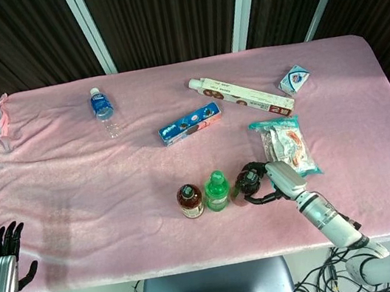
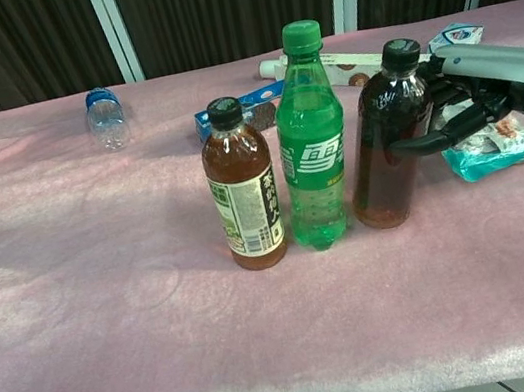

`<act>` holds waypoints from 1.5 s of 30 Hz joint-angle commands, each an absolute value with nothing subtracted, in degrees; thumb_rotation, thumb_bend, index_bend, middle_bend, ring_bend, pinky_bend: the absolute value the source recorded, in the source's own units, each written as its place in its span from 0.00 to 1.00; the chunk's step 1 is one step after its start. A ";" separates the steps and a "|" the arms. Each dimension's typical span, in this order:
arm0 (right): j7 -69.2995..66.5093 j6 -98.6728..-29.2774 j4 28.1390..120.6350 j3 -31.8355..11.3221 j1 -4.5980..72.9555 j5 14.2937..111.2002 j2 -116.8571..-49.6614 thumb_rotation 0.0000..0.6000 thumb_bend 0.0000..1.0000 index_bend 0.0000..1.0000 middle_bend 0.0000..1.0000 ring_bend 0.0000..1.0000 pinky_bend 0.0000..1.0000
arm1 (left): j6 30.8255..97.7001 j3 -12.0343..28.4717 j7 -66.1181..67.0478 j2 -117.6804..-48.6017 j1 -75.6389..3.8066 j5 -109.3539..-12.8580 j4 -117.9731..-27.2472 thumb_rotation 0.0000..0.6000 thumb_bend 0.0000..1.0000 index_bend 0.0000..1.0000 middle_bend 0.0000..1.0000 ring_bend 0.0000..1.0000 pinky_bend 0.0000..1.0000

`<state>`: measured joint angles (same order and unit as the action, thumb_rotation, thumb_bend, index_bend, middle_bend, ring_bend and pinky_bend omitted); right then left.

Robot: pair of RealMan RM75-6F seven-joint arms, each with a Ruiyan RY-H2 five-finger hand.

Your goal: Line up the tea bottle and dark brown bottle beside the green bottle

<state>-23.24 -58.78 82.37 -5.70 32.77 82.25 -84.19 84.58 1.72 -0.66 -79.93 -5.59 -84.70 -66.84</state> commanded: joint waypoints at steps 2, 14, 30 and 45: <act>-23.15 -58.26 81.96 -5.73 32.84 81.82 -84.49 1.00 0.33 1.00 0.64 0.58 0.55 | 84.36 1.71 -0.62 -79.92 -5.63 -84.70 -66.87 1.00 0.30 0.00 0.04 0.00 0.00; -23.41 -57.30 80.83 -5.53 33.01 81.77 -84.99 1.00 0.33 0.97 0.64 0.58 0.55 | 83.85 1.73 -0.41 -79.87 -5.62 -84.61 -67.04 1.00 0.30 0.00 0.04 0.00 0.00; -24.57 -57.44 79.95 -4.46 32.95 83.66 -84.59 1.00 0.33 0.65 0.51 0.49 0.55 | 83.34 1.89 -0.90 -79.96 -5.59 -84.30 -66.74 1.00 0.30 0.00 0.04 0.00 0.00; -25.68 -57.81 80.61 -3.84 32.81 84.88 -83.22 1.00 0.33 0.27 0.25 0.32 0.54 | 83.49 1.90 -1.07 -80.03 -5.47 -84.45 -66.58 1.00 0.30 0.00 0.04 0.00 0.00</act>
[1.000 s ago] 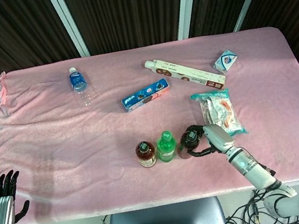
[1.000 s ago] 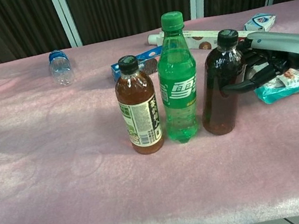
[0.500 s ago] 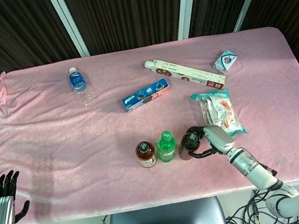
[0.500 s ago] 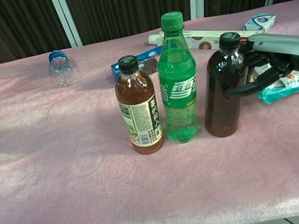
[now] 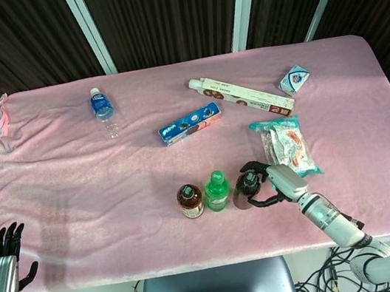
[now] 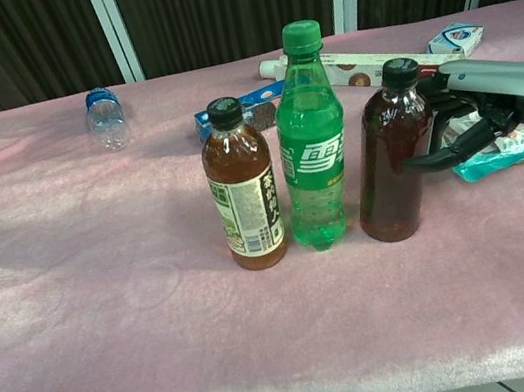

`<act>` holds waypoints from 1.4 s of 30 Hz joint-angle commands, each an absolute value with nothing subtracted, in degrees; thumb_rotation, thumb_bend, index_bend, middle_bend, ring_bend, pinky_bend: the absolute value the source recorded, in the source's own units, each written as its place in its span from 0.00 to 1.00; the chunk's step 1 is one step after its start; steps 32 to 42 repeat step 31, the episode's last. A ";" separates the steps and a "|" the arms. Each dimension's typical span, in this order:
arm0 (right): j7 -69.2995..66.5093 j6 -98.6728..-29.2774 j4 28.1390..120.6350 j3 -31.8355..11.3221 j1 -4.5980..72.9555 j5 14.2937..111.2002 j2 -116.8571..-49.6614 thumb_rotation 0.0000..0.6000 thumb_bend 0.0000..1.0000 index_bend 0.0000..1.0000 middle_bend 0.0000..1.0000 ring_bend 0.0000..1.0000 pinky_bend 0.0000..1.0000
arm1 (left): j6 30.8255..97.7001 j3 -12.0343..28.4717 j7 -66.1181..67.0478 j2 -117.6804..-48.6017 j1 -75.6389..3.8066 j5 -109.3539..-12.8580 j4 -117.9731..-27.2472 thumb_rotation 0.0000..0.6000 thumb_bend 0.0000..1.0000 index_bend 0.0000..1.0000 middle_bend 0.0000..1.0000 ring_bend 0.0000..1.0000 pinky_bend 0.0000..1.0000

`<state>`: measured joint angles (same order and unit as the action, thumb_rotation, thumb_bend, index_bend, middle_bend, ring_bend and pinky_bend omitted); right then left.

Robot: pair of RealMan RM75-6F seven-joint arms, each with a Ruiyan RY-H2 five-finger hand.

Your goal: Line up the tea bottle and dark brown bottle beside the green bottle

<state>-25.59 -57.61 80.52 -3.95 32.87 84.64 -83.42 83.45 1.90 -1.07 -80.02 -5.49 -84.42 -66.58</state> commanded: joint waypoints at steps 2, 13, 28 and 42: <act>-25.36 -58.34 80.85 -3.75 32.62 85.18 -82.81 1.00 0.33 0.19 0.21 0.29 0.52 | 83.69 1.91 -1.12 -80.03 -5.41 -84.53 -66.58 1.00 0.30 0.00 0.04 0.00 0.00; -16.80 -62.29 92.99 1.43 28.87 90.25 -68.10 1.00 0.33 0.00 0.00 0.02 0.23 | 88.65 2.14 -0.82 -78.64 -3.46 -85.65 -68.64 1.00 0.31 0.00 0.04 0.00 0.00; 10.33 -91.01 93.79 4.68 5.75 88.38 -63.36 1.00 0.33 0.00 0.00 0.00 0.02 | 92.82 0.39 4.98 -75.03 -0.33 -87.81 -76.63 1.00 0.31 0.00 0.06 0.00 0.00; 10.26 -90.05 93.22 4.43 5.76 88.66 -63.47 1.00 0.33 0.00 0.00 0.00 0.02 | 92.43 0.65 5.25 -75.09 -0.35 -87.39 -76.74 1.00 0.31 0.00 0.06 0.00 0.00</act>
